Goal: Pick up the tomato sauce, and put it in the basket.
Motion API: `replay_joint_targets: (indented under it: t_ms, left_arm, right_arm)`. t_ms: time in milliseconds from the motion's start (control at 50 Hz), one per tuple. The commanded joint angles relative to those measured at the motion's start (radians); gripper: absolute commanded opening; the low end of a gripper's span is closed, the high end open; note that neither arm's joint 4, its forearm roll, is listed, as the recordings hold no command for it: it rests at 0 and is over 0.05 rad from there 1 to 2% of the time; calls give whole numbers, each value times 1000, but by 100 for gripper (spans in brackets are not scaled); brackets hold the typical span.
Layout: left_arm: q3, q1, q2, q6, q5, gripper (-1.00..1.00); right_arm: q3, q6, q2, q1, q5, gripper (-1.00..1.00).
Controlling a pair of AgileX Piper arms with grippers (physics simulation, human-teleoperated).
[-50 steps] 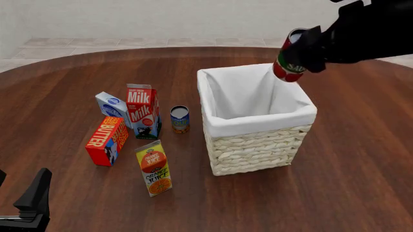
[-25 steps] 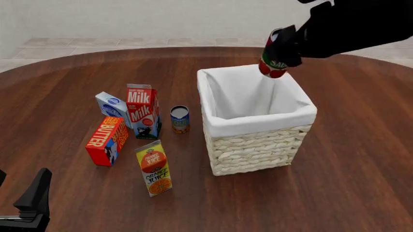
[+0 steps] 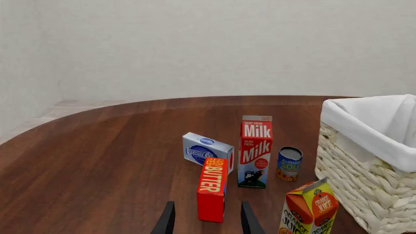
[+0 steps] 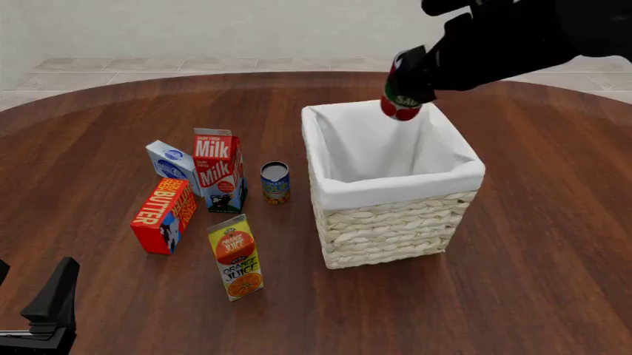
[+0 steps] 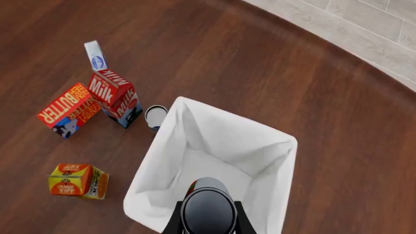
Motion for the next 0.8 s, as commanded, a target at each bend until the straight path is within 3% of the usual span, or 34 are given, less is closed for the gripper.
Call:
replay_joint_targets:
  t_ms: [20,800]
  left_arm:
    - [0,0,0,0,0,100]
    - [0,0,0,0,0,100]
  right_arm:
    - [-10,18,34,-3,-19,-100]
    - [-19,17,148,-3,-72,-100]
